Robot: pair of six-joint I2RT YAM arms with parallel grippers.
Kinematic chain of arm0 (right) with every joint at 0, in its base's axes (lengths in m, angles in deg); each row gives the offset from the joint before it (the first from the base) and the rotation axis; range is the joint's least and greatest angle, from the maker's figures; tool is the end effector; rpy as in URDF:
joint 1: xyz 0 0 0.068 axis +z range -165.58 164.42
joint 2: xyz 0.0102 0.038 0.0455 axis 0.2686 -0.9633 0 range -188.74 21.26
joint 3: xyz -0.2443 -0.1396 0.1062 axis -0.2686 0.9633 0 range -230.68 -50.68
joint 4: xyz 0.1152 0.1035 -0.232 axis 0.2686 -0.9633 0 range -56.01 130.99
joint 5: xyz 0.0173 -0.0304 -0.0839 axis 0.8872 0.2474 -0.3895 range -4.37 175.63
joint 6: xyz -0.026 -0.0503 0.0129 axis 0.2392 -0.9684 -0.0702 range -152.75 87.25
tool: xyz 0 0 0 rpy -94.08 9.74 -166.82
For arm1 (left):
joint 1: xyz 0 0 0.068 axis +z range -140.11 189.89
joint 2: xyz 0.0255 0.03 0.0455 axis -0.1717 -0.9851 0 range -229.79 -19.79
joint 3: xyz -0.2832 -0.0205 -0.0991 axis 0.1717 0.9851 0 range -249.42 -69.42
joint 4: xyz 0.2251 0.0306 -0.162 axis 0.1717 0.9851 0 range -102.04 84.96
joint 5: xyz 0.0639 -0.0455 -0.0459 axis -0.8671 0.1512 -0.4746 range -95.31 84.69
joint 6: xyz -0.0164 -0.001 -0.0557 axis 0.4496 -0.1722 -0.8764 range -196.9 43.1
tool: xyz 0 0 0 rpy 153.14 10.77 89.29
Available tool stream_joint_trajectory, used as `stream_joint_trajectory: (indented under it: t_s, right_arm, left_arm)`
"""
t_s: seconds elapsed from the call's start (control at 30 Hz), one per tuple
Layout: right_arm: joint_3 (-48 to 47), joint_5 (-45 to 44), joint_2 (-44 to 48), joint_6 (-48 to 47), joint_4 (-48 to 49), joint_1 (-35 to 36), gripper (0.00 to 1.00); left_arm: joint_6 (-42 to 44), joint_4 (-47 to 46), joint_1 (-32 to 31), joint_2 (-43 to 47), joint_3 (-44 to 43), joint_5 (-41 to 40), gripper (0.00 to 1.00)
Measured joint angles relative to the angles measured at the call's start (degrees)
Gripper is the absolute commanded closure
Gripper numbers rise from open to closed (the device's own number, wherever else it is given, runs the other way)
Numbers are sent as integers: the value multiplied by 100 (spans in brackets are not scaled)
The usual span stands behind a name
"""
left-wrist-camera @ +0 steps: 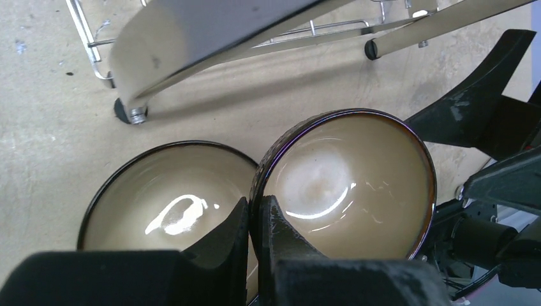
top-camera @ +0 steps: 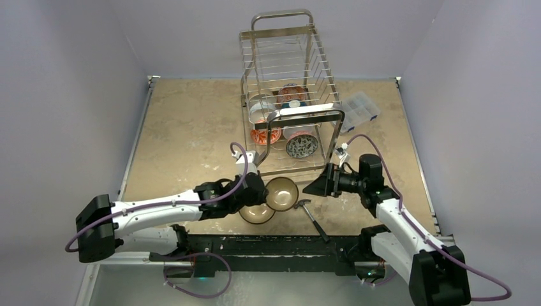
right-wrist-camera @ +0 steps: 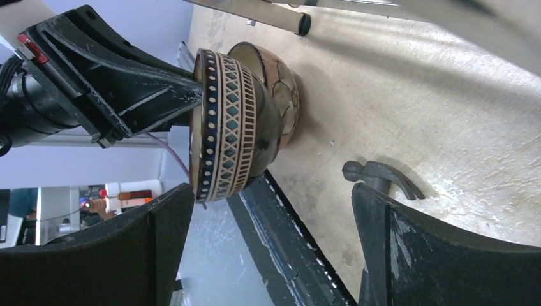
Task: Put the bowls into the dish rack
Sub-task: Pick up the bowl from the center of the board.
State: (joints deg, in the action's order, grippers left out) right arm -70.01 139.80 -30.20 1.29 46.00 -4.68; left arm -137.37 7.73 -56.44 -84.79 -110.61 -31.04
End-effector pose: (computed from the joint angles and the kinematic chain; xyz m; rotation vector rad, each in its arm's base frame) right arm 0.1707 0.0670 0.2083 -0.2154 2.1223 1.4378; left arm 0.1140 -0.2148 0.2505 -0.1082 2.3237 -0.6508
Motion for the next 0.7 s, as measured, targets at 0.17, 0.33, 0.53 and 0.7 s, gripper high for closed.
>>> stream_joint_trajectory:
  t_s: [0.17,0.33,0.53,0.7]
  right_arm:
    - [103,-72,20,448,339,160,4]
    - [103,-236,-42,787,662,614,10]
    - [103,-400,-313,962,1034,1126,30]
    - [103,-588,-463,944,1051,1237,67]
  left_arm:
    - [0,-164,-70,-319,-127,2,100]
    - [0,-212,-138,-501,-243,0,100]
    - [0,-262,-188,-568,-350,-4,100]
    - [-2,-243,-201,-568,-354,-37,100]
